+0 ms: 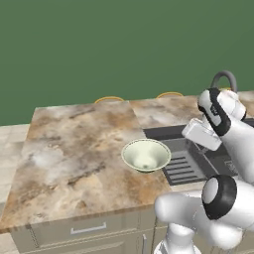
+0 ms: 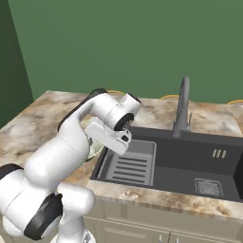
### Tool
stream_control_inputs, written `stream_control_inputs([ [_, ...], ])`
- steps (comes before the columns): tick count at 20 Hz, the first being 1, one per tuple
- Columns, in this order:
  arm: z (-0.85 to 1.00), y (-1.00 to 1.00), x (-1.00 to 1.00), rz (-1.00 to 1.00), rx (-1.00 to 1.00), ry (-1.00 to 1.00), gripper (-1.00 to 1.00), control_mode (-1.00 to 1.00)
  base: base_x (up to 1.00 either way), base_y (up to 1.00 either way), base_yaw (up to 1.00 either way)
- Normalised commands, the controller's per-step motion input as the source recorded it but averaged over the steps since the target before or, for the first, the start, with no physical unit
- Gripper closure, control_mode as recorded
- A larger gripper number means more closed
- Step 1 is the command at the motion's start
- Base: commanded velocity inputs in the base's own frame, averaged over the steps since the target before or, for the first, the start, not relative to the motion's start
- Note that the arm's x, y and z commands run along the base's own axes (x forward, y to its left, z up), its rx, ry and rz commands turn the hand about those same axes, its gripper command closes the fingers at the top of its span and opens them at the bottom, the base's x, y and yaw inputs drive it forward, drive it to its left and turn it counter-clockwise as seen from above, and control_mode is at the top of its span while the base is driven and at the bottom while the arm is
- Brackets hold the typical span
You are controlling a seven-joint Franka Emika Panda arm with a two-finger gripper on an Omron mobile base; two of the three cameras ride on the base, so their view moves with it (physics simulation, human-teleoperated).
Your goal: Pick the cup and bowl from the counter and place them on the counter next to the sink.
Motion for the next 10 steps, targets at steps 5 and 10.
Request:
stream_control_inputs([
  [5, 0.45, 0.37, -0.35, 0.09, -0.05, -0.17, -1.00, -1.00, 0.00, 0.00, 0.00],
  [10, 0.41, 0.35, -0.07, 0.01, 0.00, -0.18, -1.00, -1.00, 0.00, 0.00, 0.00],
])
